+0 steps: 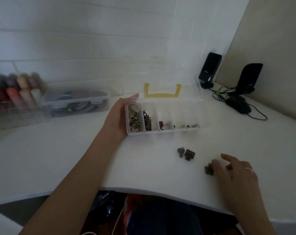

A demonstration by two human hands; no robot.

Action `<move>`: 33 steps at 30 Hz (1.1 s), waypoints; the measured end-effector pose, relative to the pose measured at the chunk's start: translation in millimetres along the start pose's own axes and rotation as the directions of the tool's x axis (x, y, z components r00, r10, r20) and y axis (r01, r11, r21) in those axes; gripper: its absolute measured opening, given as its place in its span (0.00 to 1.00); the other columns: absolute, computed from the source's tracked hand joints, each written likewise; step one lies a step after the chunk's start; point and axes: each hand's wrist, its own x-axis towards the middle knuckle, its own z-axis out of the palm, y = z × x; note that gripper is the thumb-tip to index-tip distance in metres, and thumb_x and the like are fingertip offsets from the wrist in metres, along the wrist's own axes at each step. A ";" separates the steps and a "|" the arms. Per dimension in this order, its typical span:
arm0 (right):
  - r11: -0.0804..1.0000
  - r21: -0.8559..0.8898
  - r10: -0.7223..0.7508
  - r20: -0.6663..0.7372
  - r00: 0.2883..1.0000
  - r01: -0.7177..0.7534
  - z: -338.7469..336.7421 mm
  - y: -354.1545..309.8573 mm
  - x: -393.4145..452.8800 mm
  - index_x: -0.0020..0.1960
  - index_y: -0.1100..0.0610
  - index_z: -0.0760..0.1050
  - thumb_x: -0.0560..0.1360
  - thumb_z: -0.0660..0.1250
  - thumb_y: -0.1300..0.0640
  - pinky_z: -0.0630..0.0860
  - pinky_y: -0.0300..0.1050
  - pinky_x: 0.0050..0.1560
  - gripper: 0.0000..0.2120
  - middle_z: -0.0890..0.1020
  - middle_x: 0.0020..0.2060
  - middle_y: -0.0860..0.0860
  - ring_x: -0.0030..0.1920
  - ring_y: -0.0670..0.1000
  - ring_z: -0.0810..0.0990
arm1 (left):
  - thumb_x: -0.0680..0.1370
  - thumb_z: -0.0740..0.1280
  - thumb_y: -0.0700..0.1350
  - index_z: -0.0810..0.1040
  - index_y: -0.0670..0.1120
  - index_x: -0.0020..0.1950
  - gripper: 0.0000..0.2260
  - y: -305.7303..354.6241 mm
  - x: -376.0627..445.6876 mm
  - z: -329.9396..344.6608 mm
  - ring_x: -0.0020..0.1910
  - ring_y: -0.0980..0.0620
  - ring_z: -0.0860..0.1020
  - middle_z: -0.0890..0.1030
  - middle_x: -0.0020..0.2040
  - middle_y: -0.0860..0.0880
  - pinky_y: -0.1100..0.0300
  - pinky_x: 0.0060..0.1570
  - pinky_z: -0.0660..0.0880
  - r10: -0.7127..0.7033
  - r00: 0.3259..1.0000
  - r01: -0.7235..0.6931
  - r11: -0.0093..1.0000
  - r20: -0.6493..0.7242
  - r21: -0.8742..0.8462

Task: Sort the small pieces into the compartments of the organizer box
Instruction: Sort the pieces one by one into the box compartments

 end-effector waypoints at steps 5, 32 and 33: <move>0.983 0.144 -0.128 0.075 0.989 0.116 5.6 -4.8 9.0 0.53 0.51 0.80 0.75 0.66 0.56 0.68 0.25 0.38 0.08 0.80 0.41 0.47 0.39 0.40 0.76 | 0.63 0.68 0.49 0.80 0.49 0.56 0.21 0.6 -4.6 0.6 0.44 0.46 0.80 0.82 0.45 0.47 0.48 0.53 0.76 0.020 0.999 -0.020 1.000 0.040 0.000; 0.776 0.623 -0.195 0.086 0.977 0.100 17.2 -24.4 20.4 0.40 0.58 0.78 0.70 0.72 0.61 0.67 0.28 0.29 0.03 0.81 0.30 0.47 0.28 0.41 0.75 | 0.56 0.72 0.50 0.81 0.49 0.55 0.27 0.4 4.4 -8.3 0.43 0.48 0.81 0.83 0.45 0.47 0.51 0.51 0.76 0.018 0.998 -0.017 1.000 0.055 -0.019; 0.767 0.634 -0.200 0.087 0.976 0.100 17.1 -25.3 20.4 0.41 0.58 0.79 0.70 0.72 0.61 0.68 0.28 0.29 0.03 0.82 0.32 0.47 0.28 0.41 0.76 | 0.57 0.72 0.49 0.81 0.49 0.56 0.26 0.2 4.7 -8.5 0.43 0.48 0.81 0.83 0.45 0.47 0.51 0.52 0.75 0.019 0.998 -0.018 1.000 0.052 -0.010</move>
